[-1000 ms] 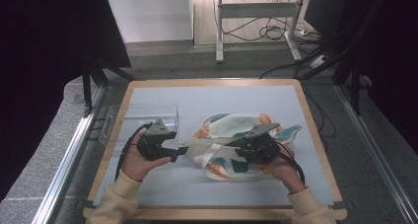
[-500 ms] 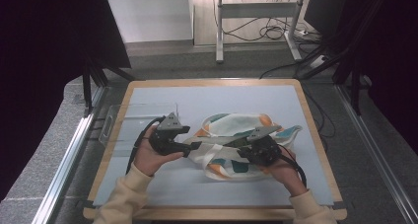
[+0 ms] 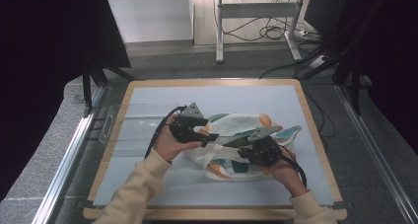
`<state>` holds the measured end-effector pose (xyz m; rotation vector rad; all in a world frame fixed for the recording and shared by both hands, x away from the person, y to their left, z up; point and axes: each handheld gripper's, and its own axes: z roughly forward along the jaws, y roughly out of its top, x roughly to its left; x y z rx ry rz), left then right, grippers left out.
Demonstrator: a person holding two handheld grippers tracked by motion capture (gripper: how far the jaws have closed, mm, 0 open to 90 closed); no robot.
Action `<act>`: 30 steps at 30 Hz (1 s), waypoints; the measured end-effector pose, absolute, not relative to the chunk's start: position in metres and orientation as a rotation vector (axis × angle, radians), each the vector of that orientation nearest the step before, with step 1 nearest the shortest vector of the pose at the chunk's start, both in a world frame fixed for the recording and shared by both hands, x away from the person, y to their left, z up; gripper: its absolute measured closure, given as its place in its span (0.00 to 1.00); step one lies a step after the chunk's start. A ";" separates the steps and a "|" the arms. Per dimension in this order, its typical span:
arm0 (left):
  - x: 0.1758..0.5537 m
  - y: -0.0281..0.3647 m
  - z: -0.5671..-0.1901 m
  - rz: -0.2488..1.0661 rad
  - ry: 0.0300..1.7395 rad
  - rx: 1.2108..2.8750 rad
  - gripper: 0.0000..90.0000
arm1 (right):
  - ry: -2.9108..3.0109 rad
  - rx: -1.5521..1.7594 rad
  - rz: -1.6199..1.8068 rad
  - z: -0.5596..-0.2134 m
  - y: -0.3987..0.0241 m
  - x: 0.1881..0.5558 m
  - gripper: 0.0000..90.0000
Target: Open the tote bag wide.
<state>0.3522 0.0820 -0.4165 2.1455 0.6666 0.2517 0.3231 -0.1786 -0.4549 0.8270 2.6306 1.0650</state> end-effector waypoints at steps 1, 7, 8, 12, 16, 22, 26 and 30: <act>0.354 0.079 -0.417 0.248 0.659 2.149 0.38 | 2.630 0.829 1.066 -0.455 -0.179 0.323 0.95; 0.360 0.059 -0.417 0.230 0.613 2.182 0.38 | 2.629 0.830 1.067 -0.455 -0.179 0.323 0.95; 0.360 0.056 -0.417 0.229 0.597 2.190 0.38 | 2.628 0.831 1.068 -0.455 -0.179 0.323 0.95; 0.362 0.047 -0.422 0.218 0.583 2.225 0.38 | 2.626 0.829 1.073 -0.455 -0.179 0.323 0.95; 0.365 0.041 -0.428 0.199 0.565 2.263 0.41 | 2.625 0.832 1.074 -0.454 -0.179 0.323 0.95; 0.367 0.035 -0.435 0.197 0.552 2.322 0.56 | 2.624 0.833 1.073 -0.454 -0.179 0.323 0.95; 0.368 0.033 -0.439 0.181 0.527 2.346 0.66 | 2.623 0.834 1.079 -0.454 -0.178 0.322 0.94; 0.367 0.033 -0.439 0.168 0.508 2.349 0.84 | 2.621 0.831 1.084 -0.453 -0.179 0.322 0.94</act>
